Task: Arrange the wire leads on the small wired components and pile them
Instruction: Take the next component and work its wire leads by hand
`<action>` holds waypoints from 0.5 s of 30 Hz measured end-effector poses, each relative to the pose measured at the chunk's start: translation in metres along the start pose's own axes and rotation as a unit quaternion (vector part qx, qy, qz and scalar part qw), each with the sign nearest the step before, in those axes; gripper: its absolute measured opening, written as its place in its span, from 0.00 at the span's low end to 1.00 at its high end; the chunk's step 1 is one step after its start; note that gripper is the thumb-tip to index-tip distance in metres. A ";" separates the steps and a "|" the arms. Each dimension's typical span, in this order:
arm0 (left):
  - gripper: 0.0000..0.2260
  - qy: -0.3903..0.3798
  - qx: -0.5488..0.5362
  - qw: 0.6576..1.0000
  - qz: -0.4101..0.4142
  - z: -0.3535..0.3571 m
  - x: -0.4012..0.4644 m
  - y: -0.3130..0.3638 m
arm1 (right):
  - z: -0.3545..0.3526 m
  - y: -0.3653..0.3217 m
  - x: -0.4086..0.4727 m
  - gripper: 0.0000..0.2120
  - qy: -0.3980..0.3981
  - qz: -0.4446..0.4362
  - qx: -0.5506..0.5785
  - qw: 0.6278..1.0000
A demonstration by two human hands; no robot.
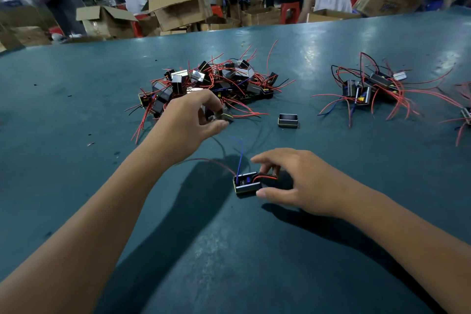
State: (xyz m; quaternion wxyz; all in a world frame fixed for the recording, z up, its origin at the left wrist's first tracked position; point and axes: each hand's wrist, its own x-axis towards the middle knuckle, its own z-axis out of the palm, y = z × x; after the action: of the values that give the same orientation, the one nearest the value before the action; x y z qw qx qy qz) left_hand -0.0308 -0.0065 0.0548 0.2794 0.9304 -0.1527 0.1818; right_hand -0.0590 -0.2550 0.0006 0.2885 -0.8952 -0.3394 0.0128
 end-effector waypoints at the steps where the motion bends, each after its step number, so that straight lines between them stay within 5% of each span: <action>1: 0.08 0.011 -0.030 0.999 -0.005 0.000 -0.002 0.000 | -0.004 0.001 0.000 0.24 0.012 0.008 0.019 1.000; 5: 0.08 0.073 -0.111 0.991 0.003 0.003 -0.009 0.005 | -0.014 0.005 -0.001 0.22 0.108 0.033 0.078 0.991; 8: 0.10 0.103 -0.098 0.986 0.085 0.013 -0.015 0.019 | -0.015 0.003 0.000 0.16 0.157 0.062 0.170 0.971; 12: 0.11 0.061 -0.053 0.977 0.197 0.033 -0.023 0.035 | -0.018 -0.006 0.005 0.19 0.143 0.105 0.403 0.898; 15: 0.11 0.037 -0.050 0.973 0.221 0.048 -0.030 0.042 | -0.018 -0.008 0.006 0.11 0.146 0.137 0.483 0.853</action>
State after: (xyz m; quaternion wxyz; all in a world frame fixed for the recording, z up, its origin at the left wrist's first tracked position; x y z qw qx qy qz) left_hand -0.0614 -0.0622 0.0248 0.2840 0.8509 -0.3532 0.2657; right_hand -0.0556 -0.2555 0.0209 0.7259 -0.6723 -0.1186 0.0839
